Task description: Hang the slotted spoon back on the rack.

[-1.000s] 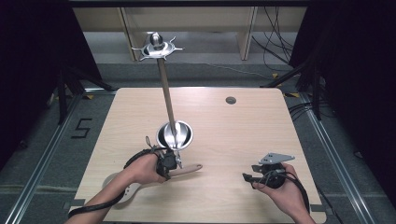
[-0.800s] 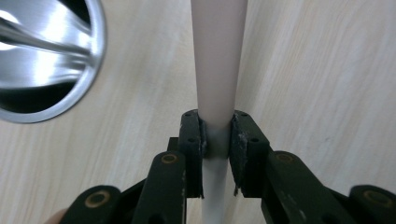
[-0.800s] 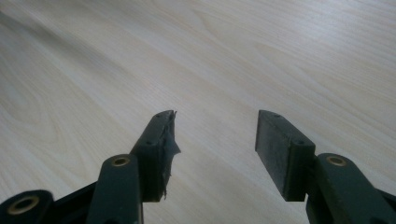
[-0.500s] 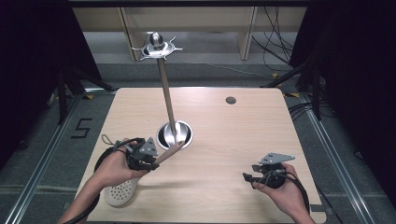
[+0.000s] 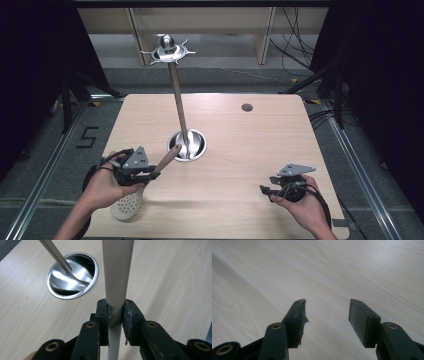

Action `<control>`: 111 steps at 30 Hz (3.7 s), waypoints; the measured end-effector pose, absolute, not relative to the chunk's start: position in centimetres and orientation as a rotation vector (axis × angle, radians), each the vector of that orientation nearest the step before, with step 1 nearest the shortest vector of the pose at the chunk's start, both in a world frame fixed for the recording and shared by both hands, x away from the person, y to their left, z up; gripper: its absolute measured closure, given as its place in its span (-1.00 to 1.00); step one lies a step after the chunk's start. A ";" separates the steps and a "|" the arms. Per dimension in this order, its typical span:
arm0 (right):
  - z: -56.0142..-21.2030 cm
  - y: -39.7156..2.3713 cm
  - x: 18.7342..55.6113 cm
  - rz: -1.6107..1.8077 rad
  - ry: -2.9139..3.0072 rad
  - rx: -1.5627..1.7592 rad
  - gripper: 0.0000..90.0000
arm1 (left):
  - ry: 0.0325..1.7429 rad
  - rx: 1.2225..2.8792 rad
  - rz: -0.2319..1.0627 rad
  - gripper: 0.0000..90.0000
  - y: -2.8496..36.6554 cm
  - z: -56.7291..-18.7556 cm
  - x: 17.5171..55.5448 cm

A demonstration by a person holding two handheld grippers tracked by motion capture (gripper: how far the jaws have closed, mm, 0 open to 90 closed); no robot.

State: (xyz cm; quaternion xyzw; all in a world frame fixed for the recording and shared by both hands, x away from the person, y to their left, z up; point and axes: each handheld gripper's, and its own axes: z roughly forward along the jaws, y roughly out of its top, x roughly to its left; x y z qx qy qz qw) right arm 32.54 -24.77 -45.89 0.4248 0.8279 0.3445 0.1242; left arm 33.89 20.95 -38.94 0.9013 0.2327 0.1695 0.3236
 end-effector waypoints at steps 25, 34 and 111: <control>-45.9 -24.7 32.5 1.005 2.410 1.238 0.07 | 0.812 1.950 0.574 0.67 26.0 -38.5 32.4; -45.9 -24.7 32.5 1.005 2.410 1.237 0.07 | 0.830 1.878 0.591 0.67 26.3 -38.4 32.3; -45.8 -24.7 32.5 1.015 2.396 1.229 0.07 | 0.973 1.749 0.689 0.67 20.1 -30.7 36.9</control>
